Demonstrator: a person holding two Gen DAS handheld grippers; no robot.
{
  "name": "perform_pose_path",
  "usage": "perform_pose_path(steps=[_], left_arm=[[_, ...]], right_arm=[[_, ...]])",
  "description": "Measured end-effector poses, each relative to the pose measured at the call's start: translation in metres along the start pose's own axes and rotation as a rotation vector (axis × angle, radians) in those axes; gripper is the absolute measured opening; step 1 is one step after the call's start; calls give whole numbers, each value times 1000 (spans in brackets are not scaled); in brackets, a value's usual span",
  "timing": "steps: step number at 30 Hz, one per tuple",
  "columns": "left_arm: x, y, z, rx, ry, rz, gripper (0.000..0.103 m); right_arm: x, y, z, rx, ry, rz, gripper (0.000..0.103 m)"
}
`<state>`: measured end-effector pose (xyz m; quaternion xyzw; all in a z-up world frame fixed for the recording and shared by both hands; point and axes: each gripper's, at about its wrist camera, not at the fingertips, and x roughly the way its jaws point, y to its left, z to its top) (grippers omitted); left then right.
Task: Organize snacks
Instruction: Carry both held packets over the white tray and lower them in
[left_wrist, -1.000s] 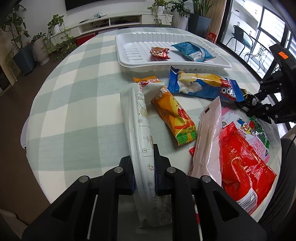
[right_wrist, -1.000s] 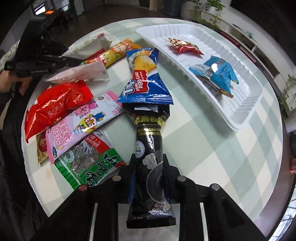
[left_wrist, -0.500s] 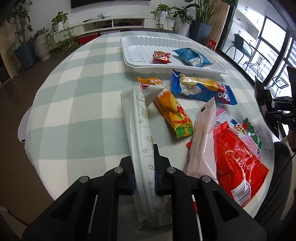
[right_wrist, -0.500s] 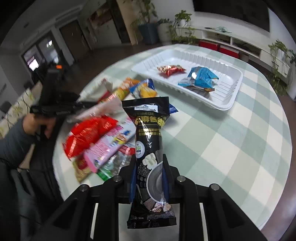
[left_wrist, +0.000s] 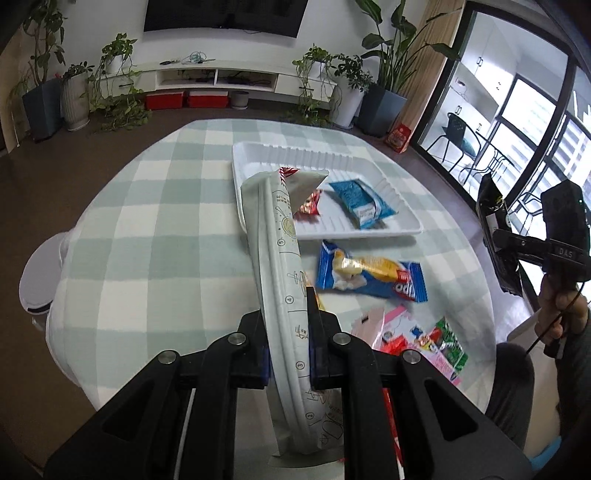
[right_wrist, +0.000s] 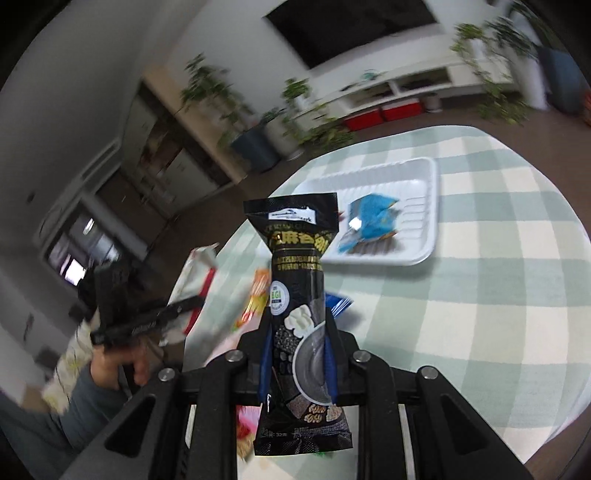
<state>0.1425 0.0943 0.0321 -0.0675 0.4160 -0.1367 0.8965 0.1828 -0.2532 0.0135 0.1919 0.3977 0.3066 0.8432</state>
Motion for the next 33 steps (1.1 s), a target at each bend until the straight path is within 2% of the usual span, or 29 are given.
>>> perform_pose_path(steps=[7,11,15,19,23,27,33], left_arm=[[23,-3,81,50,-40,-17,12],[48,-13,120,76,-25,-41,12],[83,-20,140,91,14,-59,12],[120,-12,149,58,54,-52,12],[151,-1,152,27,88,-24,12],[179,3,146,35,133,-13,12],[202,5,137,35,156,-6,12]], right_arm=[[23,-1,47,109,-45,-85,25],[35,0,76,139,-75,-61,25],[57,7,103,137,-69,-59,25],[92,14,121,129,-23,-82,25],[131,14,129,127,49,-147,25],[160,3,127,146,99,-203,25],[182,-5,120,141,141,-264,25]])
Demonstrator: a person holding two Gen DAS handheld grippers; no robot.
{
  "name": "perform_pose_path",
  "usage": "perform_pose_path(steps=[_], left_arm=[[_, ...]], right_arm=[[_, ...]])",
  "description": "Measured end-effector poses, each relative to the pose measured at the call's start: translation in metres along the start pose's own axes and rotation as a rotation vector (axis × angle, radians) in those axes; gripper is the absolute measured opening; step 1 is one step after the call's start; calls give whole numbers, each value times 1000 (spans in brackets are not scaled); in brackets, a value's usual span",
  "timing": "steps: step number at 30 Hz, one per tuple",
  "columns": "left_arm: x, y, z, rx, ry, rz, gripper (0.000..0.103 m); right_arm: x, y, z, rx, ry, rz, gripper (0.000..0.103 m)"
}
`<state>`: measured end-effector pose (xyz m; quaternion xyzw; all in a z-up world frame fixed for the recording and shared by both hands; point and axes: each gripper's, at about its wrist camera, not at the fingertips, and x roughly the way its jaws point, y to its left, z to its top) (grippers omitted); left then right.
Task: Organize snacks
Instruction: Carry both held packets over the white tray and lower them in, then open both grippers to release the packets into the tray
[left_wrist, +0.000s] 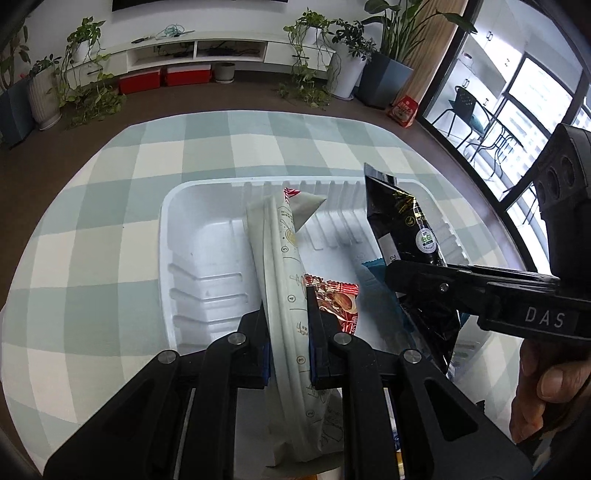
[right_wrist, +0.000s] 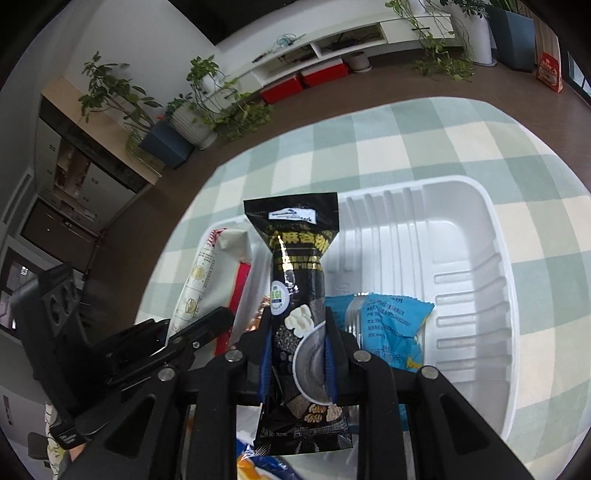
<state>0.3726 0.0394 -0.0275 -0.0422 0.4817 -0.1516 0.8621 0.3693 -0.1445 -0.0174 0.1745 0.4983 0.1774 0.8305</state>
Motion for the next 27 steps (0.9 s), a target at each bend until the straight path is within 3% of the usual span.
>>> perform_pose_path(steps=[8,18,23,26,27], left_arm=[[13,3,-3,7,16,9,12],[6,2,-5,-1,-5,8,15],[-5,1,-5,-8,-36,3,26],[-13,1,-5,-11,-55,5,40],[-16,1,-6,-16,-61,5,50]], right_arm=[[12,5,-4,-41,-1,-43,27],[10,10,-5,-42,-16,-30,30],[3,14,-5,-52,-40,-15,32],[-6,18,-5,-66,-68,-6,37],[-9,20,-5,-73,-79,-7,41]])
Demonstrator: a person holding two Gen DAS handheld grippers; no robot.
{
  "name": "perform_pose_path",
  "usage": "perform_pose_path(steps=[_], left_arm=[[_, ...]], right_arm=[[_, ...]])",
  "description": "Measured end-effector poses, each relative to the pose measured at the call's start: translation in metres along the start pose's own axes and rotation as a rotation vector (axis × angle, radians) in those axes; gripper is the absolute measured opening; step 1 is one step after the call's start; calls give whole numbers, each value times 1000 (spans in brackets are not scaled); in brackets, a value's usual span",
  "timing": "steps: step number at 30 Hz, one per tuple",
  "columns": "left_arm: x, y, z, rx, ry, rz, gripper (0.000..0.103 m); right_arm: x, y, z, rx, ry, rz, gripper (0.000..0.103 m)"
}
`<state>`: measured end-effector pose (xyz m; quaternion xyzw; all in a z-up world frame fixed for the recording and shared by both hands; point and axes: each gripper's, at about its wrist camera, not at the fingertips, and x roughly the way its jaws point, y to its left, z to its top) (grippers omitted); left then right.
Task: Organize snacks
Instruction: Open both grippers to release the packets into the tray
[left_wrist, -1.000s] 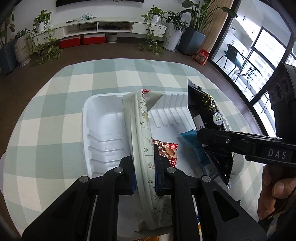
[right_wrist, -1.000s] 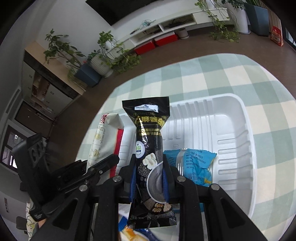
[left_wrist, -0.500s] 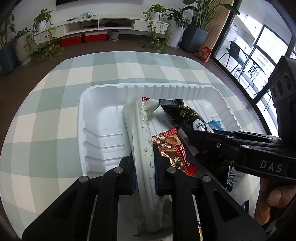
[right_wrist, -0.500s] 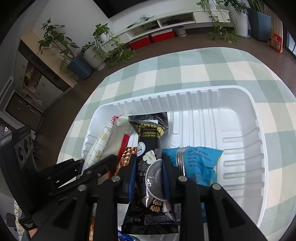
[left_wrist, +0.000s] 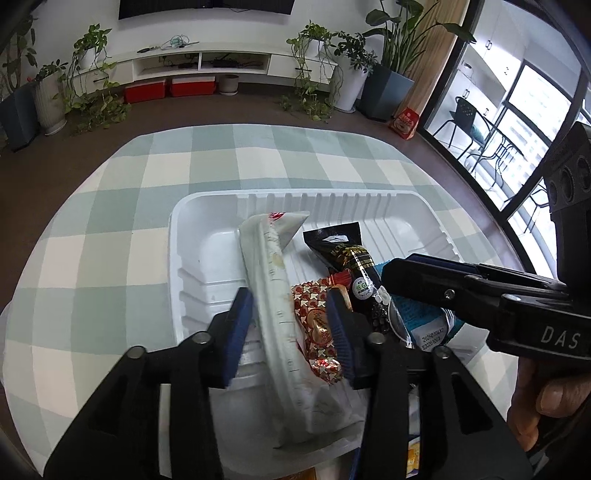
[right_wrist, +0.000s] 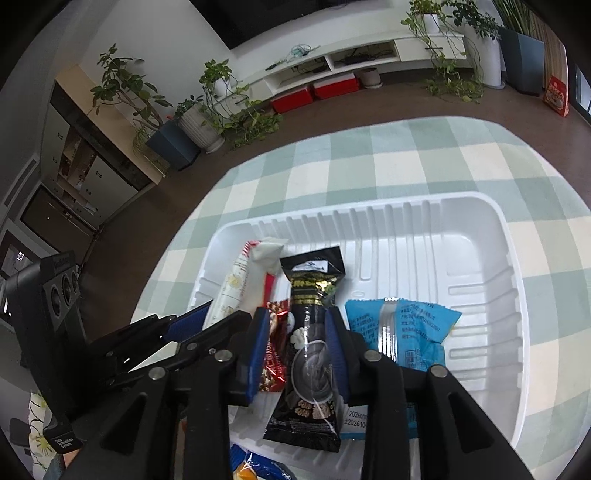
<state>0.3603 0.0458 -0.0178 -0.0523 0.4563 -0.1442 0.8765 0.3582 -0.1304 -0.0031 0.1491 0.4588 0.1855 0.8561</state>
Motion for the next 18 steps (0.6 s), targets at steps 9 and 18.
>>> perform_pose_path(steps=[9,18], left_arm=[[-72,1,-18,-20,-143,-22,102],[-148,-23,-89,71,-179,-40,103]], right_arm=[[-49,2,-6,20,-74,57,74],[-132,-14,-59,21,-172,95,82]])
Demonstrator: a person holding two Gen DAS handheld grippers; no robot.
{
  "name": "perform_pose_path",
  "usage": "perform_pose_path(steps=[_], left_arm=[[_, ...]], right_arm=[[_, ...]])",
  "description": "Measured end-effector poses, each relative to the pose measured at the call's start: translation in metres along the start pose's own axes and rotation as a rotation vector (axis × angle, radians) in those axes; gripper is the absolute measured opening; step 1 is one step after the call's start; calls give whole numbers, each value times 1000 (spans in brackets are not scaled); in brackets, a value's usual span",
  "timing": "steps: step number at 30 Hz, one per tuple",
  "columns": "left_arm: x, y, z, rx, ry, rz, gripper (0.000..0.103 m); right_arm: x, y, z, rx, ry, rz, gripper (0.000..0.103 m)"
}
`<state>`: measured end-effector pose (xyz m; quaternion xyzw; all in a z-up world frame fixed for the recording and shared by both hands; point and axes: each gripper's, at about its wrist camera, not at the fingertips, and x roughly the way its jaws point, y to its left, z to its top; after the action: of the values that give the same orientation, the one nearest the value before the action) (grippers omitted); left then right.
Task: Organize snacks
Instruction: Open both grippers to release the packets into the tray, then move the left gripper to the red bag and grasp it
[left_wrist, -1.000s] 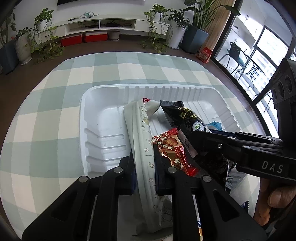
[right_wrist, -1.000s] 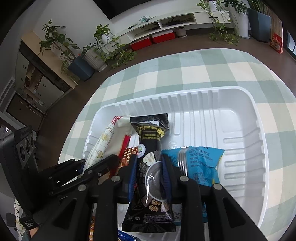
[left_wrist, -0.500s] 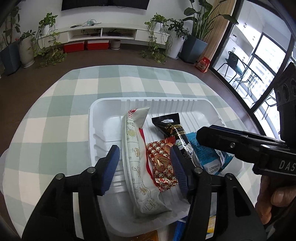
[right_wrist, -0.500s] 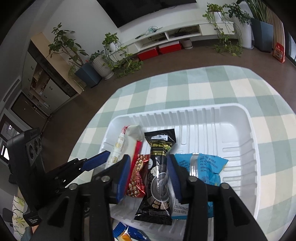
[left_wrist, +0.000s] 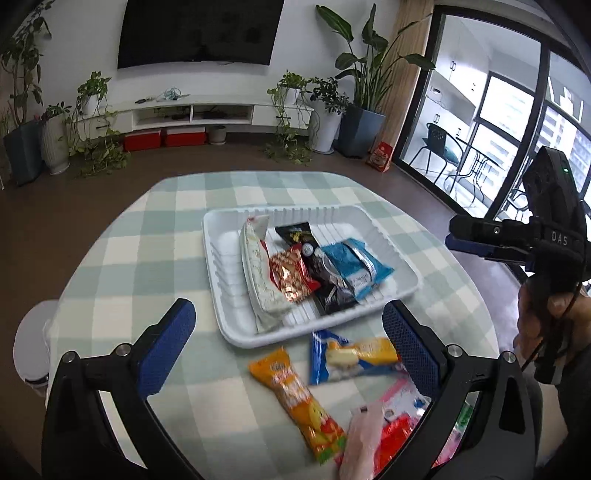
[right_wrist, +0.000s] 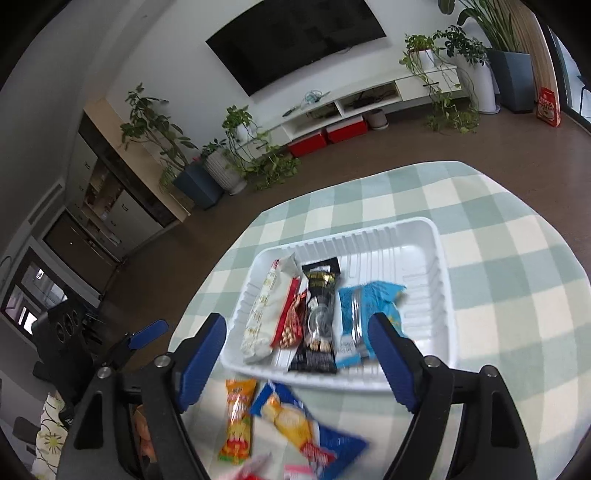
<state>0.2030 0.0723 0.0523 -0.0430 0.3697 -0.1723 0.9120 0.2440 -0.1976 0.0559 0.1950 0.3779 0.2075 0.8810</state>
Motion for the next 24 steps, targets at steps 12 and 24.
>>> perform_pose_path(steps=[12,24], left_arm=[[-62,-81,-128,-9,130,-39,103],[-30,-129,-140,34,237,-11,102]], right_arm=[[-81,-4,-133,16,23,-74,82],[-91,12,-176,-47,41,-90,82]])
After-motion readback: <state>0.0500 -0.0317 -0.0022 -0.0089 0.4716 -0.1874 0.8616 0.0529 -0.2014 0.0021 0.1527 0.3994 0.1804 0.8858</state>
